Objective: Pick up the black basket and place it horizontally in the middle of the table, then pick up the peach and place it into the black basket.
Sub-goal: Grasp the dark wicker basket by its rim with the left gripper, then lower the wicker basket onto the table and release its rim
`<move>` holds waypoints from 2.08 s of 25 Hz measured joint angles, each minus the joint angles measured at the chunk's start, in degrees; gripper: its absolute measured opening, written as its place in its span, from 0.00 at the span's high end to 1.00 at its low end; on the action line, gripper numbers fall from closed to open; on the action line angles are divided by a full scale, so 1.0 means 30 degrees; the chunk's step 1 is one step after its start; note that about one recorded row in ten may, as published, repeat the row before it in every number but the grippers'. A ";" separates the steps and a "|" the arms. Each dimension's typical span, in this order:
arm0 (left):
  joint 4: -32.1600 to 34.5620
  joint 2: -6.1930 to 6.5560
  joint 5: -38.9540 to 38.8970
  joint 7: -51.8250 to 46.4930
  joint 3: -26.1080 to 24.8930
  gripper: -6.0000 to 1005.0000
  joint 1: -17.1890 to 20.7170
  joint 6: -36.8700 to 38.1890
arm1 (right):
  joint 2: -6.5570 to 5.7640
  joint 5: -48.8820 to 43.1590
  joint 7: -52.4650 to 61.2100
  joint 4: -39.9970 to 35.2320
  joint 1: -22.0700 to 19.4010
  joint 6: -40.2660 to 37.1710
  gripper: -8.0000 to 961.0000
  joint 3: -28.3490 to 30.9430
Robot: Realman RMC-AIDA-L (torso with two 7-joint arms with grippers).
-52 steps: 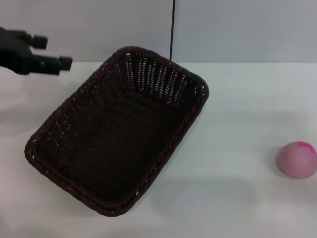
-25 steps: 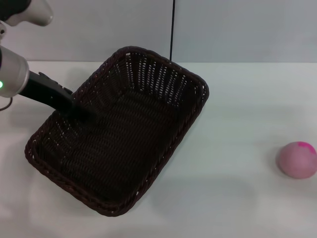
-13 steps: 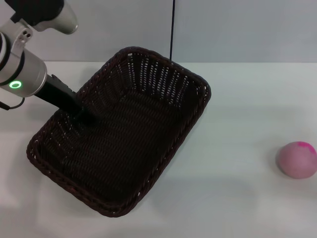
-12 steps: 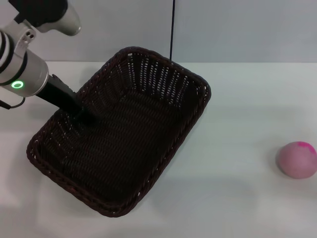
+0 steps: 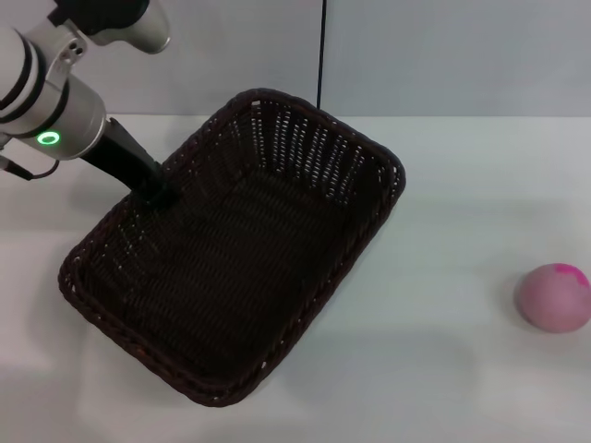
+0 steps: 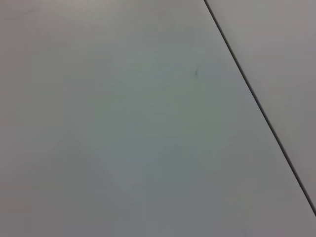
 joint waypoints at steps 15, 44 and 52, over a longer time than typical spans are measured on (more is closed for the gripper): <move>0.0241 -0.0031 -0.0120 0.7205 0.1996 0.76 -0.1306 0.0000 | -0.0062 0.0000 0.0105 -0.0176 0.0109 0.0174 0.24 0.0000; 0.1416 -0.0070 -0.1821 1.0205 0.4513 0.68 -0.1150 -0.0602 | 0.0002 0.0001 0.0440 -0.0095 -0.0033 0.0250 0.24 0.0084; 0.1651 0.0001 -0.1954 0.8882 0.4523 0.66 -0.0680 -0.1423 | -0.0022 0.0001 0.0498 -0.0030 -0.0045 0.0251 0.24 0.0089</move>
